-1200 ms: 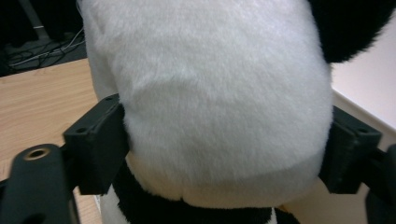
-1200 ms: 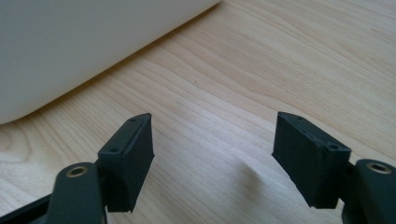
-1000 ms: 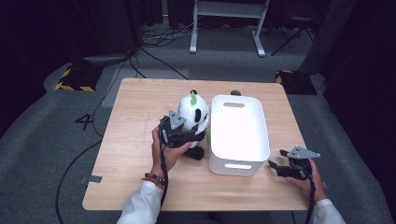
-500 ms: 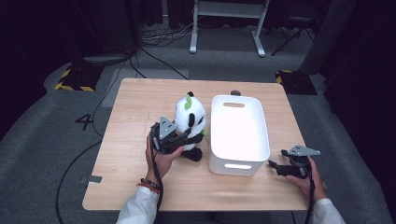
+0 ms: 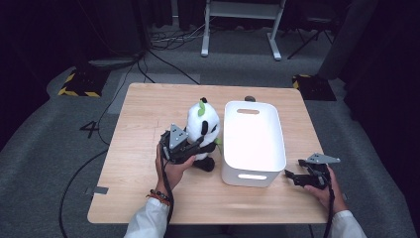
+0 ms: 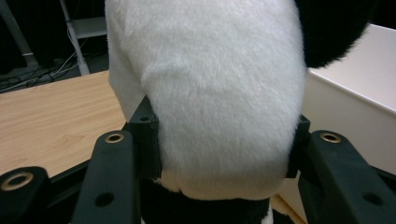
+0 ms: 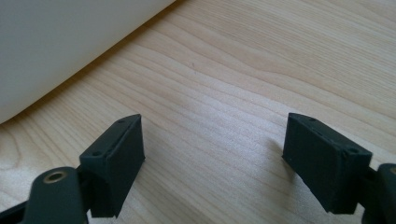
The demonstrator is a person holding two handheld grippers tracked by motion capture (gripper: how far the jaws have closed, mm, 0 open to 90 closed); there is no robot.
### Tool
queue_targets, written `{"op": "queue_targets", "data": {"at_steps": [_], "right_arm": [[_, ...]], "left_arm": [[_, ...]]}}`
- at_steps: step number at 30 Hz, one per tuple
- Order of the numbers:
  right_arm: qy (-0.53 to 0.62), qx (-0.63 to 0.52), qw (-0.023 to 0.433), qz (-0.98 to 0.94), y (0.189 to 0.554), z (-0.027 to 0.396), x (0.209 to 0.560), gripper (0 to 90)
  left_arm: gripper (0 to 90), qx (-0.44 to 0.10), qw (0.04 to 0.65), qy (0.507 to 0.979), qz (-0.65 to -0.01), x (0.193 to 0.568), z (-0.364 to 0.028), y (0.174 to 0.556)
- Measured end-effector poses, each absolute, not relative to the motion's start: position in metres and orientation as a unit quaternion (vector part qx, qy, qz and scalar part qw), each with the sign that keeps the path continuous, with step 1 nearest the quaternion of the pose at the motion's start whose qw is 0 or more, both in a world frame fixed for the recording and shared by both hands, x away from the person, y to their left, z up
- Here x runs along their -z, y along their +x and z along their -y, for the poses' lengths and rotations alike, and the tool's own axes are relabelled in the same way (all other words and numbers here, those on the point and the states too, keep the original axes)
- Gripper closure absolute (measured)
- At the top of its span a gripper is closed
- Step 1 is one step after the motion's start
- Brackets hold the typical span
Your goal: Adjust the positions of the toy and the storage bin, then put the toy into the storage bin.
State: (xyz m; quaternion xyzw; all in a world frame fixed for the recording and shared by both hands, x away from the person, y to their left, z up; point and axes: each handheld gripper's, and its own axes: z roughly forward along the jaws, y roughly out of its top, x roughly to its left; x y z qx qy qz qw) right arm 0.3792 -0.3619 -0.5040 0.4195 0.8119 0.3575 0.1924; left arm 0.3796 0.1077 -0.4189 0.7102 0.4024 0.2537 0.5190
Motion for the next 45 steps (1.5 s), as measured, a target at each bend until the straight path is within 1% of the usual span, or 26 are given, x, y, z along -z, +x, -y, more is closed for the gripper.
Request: {"op": "queue_targets", "data": {"at_steps": [9,15,17,23,33,37,45], "right_arm": [[0.420,-0.356,0.197,-0.811,0.378,0.361,0.504,20.4],[0.420,-0.356,0.197,-0.811,0.378,0.361,0.504,20.4],[0.420,-0.356,0.197,-0.811,0.378,0.361,0.504,20.5],[0.419,-0.356,0.198,-0.811,0.378,0.361,0.504,20.6],[0.416,-0.356,0.201,-0.812,0.377,0.360,0.504,21.1],[0.416,-0.356,0.202,-0.812,0.376,0.360,0.504,21.0],[0.415,-0.356,0.204,-0.812,0.375,0.360,0.504,21.0]], "left_arm": [[50.4,-0.262,0.512,0.715,-0.397,0.419,-0.104,0.377],[51.4,-0.261,0.520,0.711,-0.394,0.418,-0.104,0.377],[51.7,-0.262,0.521,0.716,-0.384,0.417,-0.105,0.376],[52.1,-0.266,0.528,0.709,-0.386,0.414,-0.104,0.373],[52.5,-0.281,0.535,0.704,-0.373,0.401,-0.099,0.384],[52.6,-0.275,0.548,0.695,-0.375,0.396,-0.101,0.391],[52.6,-0.289,0.564,0.680,-0.369,0.371,-0.107,0.391]]}}
